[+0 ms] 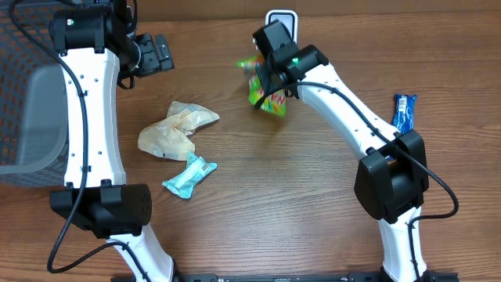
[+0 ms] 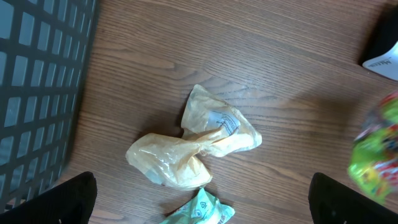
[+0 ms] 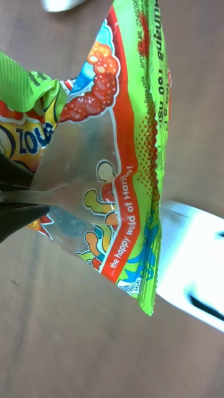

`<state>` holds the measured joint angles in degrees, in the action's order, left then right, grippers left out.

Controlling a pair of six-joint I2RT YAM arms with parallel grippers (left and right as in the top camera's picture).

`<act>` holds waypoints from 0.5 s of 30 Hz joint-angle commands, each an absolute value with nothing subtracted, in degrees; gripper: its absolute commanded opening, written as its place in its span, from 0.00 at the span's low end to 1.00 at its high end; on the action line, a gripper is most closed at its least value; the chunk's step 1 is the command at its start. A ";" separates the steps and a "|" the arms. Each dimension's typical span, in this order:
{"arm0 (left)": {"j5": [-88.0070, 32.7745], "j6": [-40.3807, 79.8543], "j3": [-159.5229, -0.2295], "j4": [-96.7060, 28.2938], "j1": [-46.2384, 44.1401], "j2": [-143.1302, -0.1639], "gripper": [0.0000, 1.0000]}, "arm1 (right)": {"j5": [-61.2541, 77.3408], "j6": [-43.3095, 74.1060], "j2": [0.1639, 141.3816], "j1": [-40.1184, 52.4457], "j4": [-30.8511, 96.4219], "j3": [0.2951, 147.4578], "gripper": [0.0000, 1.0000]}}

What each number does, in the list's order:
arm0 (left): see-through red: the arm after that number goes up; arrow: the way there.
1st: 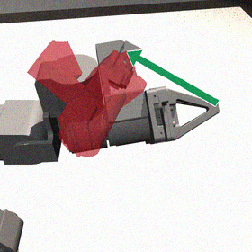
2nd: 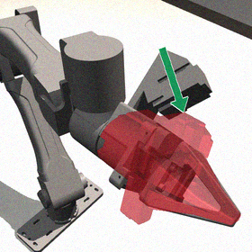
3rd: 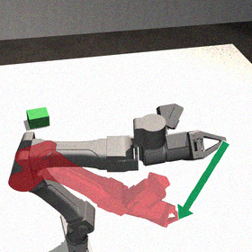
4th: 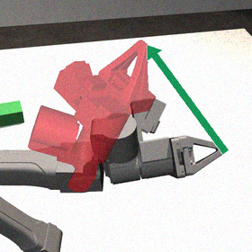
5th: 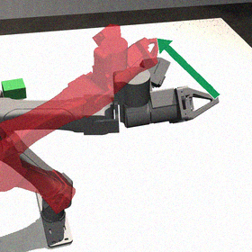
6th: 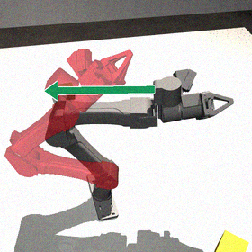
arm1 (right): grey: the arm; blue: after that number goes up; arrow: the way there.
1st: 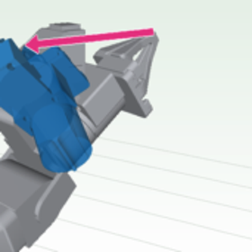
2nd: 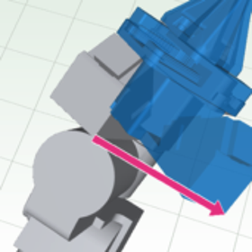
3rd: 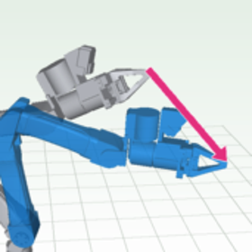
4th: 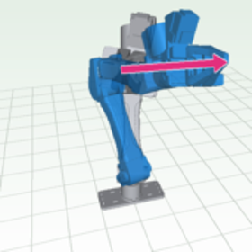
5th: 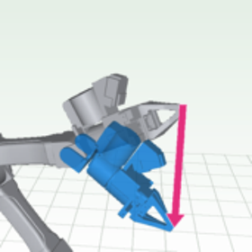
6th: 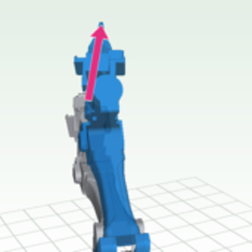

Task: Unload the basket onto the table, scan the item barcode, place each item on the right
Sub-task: 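Raise the gummy bag with the right gripper in front of the scanner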

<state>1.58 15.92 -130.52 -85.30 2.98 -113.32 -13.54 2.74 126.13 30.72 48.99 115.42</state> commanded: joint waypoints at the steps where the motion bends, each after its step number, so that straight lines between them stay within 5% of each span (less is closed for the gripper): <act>1: 1.89 15.40 -130.21 -85.21 2.61 -113.14 1.00 | -18.52 1.45 125.49 29.17 45.28 117.30 0.04; 15: 1.89 15.42 -130.23 -85.21 2.59 -113.14 1.00 | -4.75 4.51 126.52 23.53 35.09 122.45 0.03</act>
<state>1.58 15.92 -130.52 -85.30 2.98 -113.32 -8.86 3.42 126.17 22.76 36.64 120.05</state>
